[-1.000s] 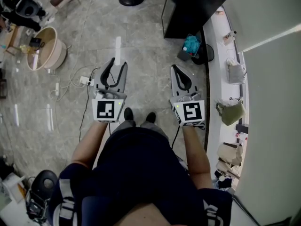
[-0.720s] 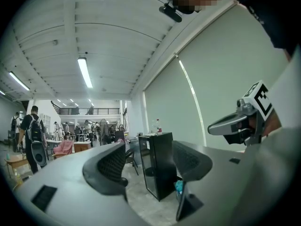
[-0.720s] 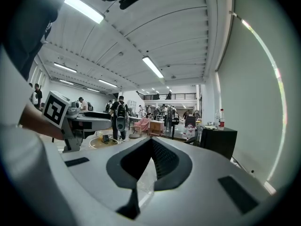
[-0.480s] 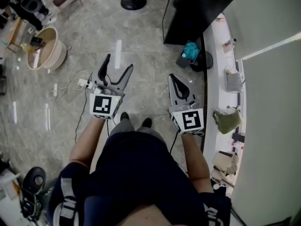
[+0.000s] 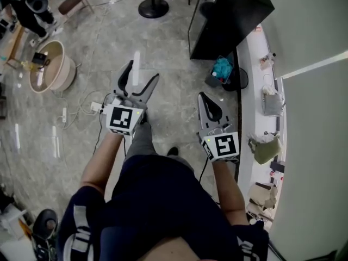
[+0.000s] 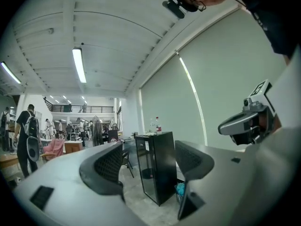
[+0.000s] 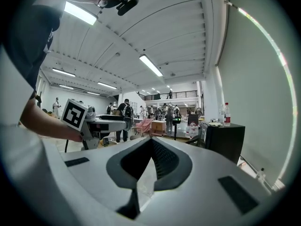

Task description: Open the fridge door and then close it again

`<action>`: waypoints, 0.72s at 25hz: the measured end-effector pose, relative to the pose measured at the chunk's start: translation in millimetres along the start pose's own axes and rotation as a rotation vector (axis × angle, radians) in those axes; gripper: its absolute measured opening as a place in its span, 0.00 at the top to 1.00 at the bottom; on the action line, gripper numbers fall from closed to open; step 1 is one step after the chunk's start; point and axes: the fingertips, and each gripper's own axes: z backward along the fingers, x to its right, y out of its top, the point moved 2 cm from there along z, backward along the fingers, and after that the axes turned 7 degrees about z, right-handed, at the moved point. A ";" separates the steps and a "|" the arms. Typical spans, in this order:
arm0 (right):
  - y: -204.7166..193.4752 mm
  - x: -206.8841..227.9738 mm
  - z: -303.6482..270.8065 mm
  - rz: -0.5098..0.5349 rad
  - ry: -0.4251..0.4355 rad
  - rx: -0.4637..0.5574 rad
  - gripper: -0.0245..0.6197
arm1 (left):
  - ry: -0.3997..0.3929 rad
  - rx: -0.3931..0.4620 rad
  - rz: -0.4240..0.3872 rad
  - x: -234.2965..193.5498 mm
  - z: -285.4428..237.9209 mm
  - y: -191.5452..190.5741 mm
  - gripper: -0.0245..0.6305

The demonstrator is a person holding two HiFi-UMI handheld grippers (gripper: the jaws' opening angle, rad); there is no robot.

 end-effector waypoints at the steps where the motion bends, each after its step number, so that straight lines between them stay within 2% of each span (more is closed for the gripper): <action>1: 1.7 1.1 -18.5 -0.003 -0.011 0.002 0.94 | -0.015 0.003 0.001 -15.7 -10.7 -1.6 0.45; 8: 17.3 15.5 -161.1 -0.023 -0.143 -0.032 0.94 | -0.182 -0.008 0.014 -135.7 -98.1 -4.1 0.45; 12: 27.3 23.1 -236.5 -0.027 -0.177 -0.070 0.94 | -0.241 -0.034 0.031 -205.4 -150.2 -0.6 0.45; 18: 16.6 66.1 -323.1 0.008 -0.190 -0.130 0.94 | -0.313 -0.053 0.016 -258.8 -255.8 -4.7 0.45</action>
